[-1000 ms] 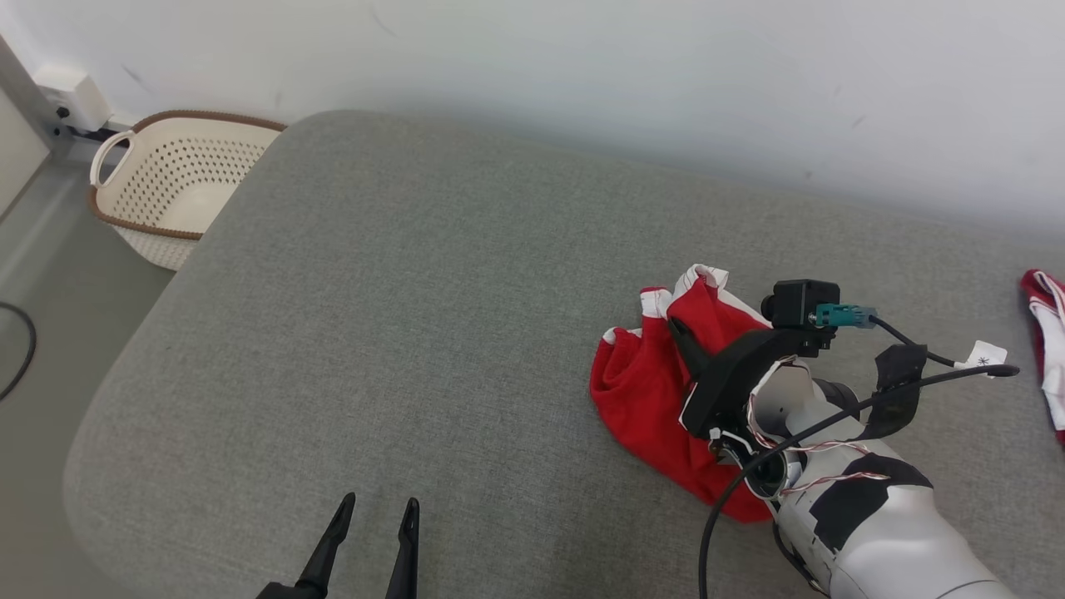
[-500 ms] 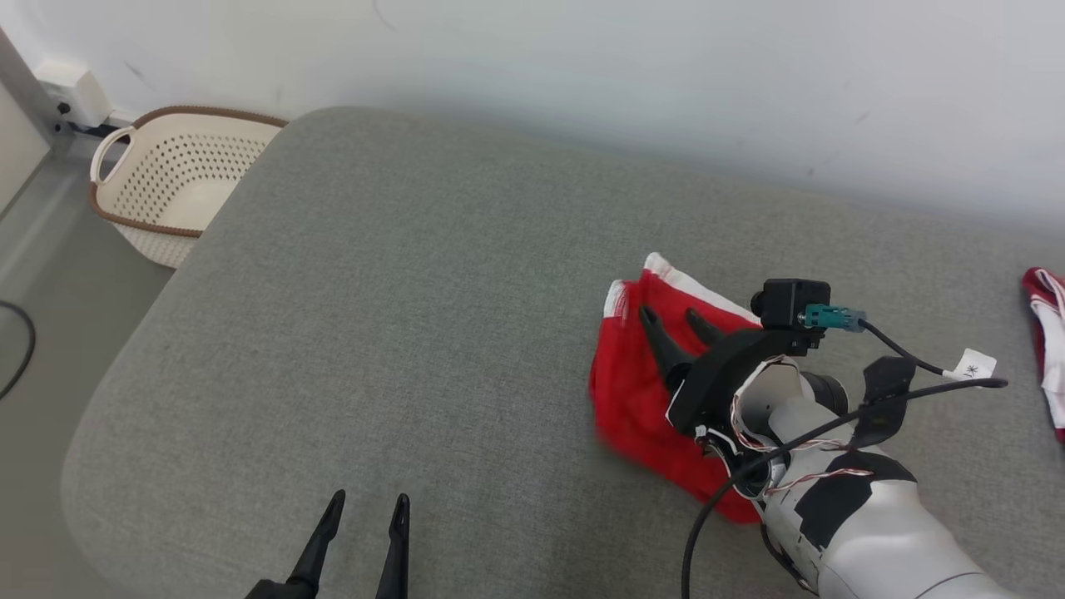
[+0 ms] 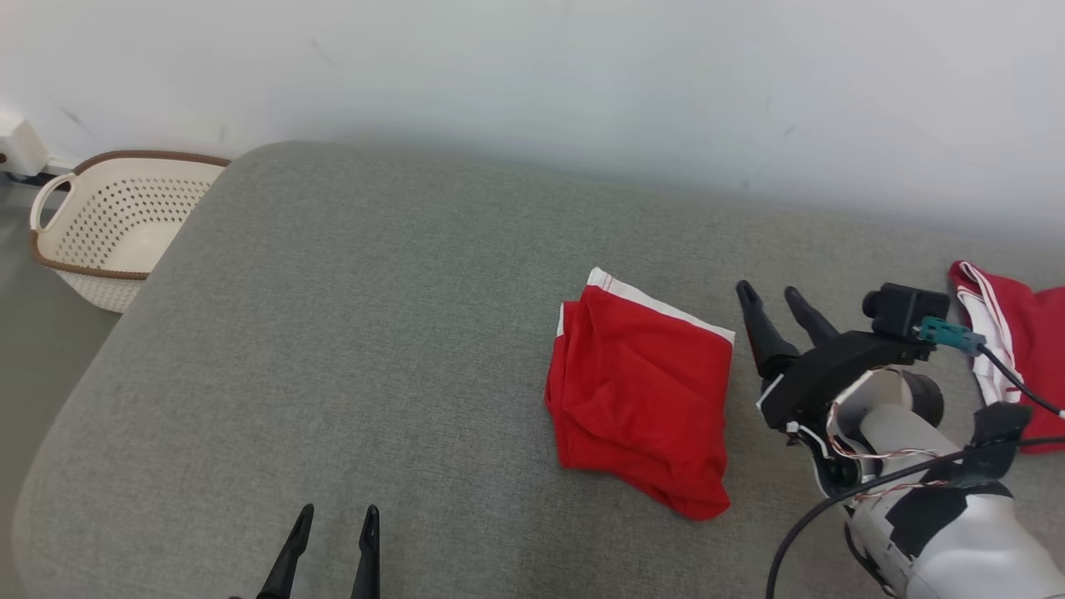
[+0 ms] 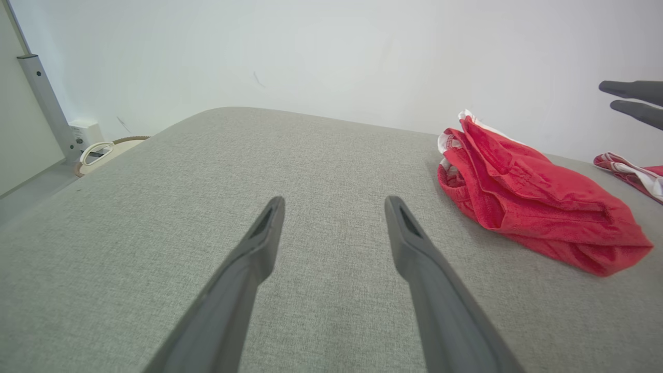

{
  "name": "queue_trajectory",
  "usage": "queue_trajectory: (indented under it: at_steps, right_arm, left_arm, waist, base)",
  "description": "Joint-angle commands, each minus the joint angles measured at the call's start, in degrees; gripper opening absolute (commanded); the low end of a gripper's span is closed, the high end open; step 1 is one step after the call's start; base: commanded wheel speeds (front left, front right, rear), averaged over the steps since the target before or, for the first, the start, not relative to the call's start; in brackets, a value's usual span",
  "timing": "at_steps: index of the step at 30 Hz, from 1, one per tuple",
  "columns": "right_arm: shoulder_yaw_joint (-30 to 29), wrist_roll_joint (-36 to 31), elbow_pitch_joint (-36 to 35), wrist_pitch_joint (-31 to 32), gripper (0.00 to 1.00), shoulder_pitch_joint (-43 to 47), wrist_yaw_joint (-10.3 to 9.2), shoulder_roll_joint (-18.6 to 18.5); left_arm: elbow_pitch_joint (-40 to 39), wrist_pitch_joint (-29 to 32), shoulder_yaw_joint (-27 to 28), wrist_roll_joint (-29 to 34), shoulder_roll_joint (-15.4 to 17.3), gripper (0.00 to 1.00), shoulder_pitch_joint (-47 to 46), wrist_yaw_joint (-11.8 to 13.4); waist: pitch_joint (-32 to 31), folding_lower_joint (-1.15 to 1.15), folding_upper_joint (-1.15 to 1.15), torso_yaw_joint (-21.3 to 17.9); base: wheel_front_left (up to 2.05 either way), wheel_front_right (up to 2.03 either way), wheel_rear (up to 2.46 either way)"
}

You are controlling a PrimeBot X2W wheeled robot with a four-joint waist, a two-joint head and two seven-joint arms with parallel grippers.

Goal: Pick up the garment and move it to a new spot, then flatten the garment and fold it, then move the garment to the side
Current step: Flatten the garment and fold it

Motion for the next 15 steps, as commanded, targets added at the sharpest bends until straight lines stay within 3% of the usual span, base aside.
queue_trajectory:
  at_steps: [1, 15]
  right_arm:
    - [-0.1, -0.4, -0.1, -0.5, 1.0, 0.8, -0.05, -0.8]
    - [-1.4, -4.3, 4.5, -1.7, 1.0, 3.0, -0.05, 0.8]
  left_arm:
    - [-0.2, -0.3, 0.3, 0.2, 0.3, 1.0, 1.0, 0.1]
    - [-0.5, -0.3, 0.3, 0.8, -0.1, 1.0, 0.2, -0.4]
  waist:
    - [0.1, 0.0, 0.0, -0.6]
    - [1.5, 0.0, 0.0, -0.6]
  base:
    - [0.0, 0.0, 0.0]
    - [0.0, 0.0, 0.0]
